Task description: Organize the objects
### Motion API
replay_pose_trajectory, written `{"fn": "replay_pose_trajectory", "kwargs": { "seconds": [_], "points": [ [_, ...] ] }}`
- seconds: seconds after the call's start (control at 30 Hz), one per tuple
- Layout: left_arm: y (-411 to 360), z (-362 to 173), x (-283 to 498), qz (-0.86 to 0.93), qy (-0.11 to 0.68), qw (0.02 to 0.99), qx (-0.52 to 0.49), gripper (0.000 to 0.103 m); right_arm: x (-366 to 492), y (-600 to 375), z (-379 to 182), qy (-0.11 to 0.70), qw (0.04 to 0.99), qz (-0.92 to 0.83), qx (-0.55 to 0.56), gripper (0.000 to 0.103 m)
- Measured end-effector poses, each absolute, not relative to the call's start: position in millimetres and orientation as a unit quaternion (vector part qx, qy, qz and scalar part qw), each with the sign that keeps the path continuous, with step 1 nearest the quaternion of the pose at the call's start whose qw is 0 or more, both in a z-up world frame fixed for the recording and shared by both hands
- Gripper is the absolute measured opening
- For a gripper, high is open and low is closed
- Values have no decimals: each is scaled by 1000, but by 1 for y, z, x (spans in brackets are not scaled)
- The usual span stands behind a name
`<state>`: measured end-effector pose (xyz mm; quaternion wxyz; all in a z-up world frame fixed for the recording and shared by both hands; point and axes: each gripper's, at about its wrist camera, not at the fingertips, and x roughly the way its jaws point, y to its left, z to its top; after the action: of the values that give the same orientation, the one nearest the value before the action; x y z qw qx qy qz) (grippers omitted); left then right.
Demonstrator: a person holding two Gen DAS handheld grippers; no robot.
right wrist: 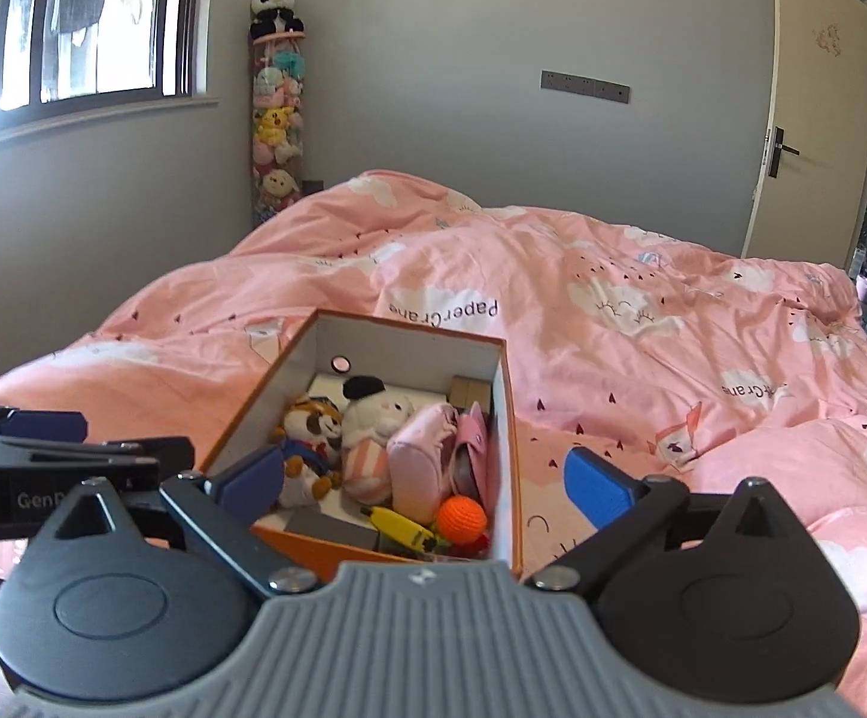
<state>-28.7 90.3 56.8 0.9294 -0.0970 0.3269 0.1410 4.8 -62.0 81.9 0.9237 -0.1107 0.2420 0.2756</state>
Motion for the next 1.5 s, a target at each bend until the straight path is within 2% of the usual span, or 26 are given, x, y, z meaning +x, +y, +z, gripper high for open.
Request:
{"fn": "replay_pose_trajectory", "kwargs": {
  "seconds": [0.57, 1.5],
  "points": [
    [87, 16, 1, 121, 423, 893, -98, 94, 50, -60, 29, 340, 899, 253, -110, 100],
    [73, 11, 12, 127, 435, 889, -65, 93, 63, -71, 21, 350, 895, 262, -91, 100]
  ]
}}
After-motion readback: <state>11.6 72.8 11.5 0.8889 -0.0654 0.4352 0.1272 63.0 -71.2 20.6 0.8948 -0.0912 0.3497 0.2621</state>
